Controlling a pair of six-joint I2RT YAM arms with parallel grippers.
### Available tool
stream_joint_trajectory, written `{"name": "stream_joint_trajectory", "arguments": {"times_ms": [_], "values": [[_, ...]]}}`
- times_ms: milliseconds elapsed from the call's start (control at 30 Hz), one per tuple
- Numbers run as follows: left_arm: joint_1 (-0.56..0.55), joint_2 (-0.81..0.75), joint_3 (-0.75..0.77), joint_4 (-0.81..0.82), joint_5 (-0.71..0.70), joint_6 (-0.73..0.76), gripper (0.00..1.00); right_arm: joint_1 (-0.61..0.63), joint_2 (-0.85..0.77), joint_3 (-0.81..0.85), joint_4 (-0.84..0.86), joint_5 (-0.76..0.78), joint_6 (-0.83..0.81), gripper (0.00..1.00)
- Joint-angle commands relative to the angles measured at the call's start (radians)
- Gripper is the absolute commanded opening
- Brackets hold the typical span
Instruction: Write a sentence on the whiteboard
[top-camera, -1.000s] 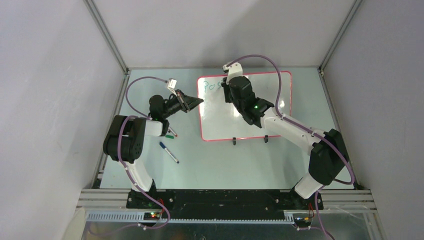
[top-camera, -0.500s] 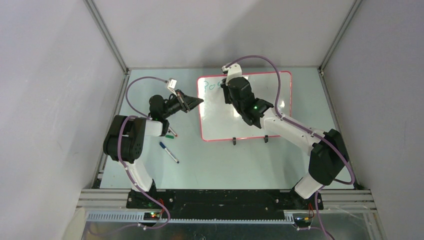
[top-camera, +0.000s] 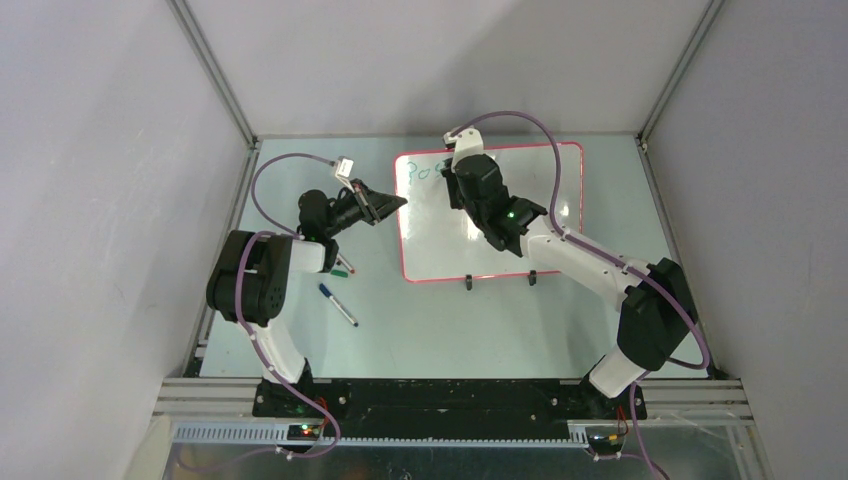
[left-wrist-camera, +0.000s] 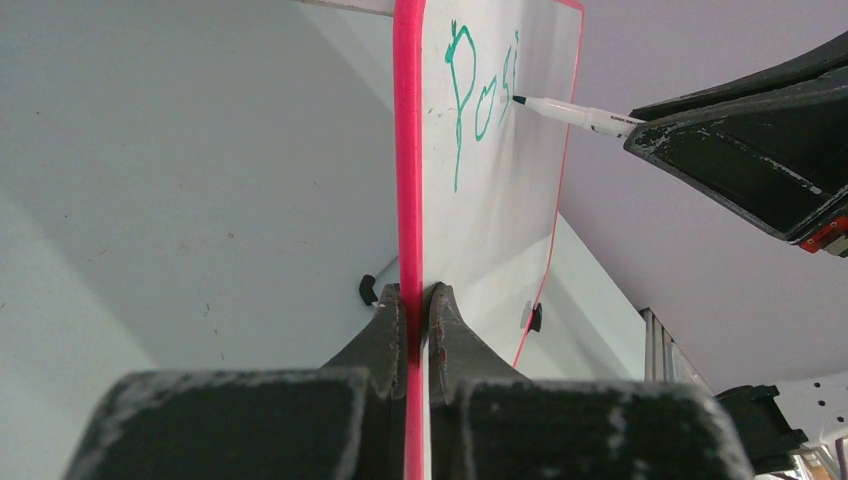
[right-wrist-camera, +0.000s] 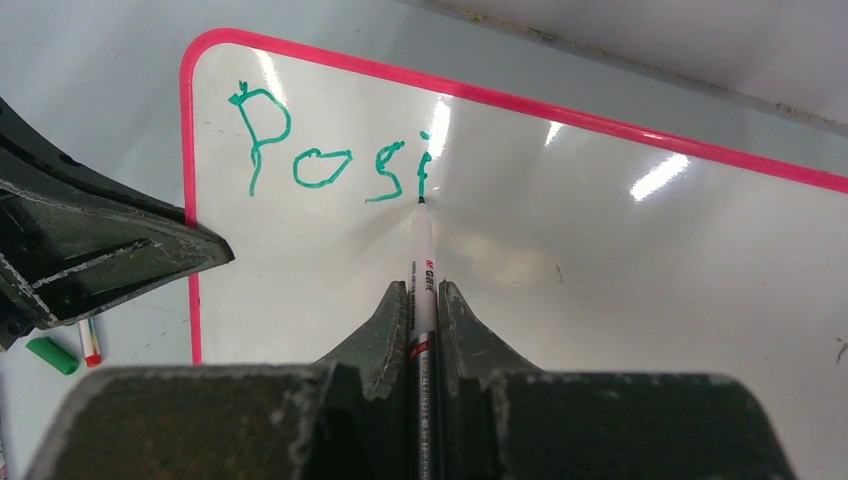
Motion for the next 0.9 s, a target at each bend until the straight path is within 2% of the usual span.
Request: {"name": "stream_joint_trajectory", "arguments": {"times_ms": [0, 333, 433, 867], "values": [[-0.016, -0.028, -0.002, -0.001, -0.035, 0.08, 0.0, 0.001, -0.017, 0.032, -0.027, 0.022, 0.012, 0.0], [-0.017, -0.033, -0.007, -0.002, -0.041, 0.086, 0.0, -0.025, -0.122, -0.009, 0.009, -0.073, 0.062, 0.0], [-0.017, -0.033, -0.007, -0.005, -0.042, 0.088, 0.0, -0.053, -0.128, -0.021, 0.015, -0.117, 0.085, 0.0], [-0.018, -0.035, -0.007, -0.017, -0.05, 0.097, 0.0, -0.072, -0.102, -0.022, 0.038, -0.12, 0.077, 0.0]]}}
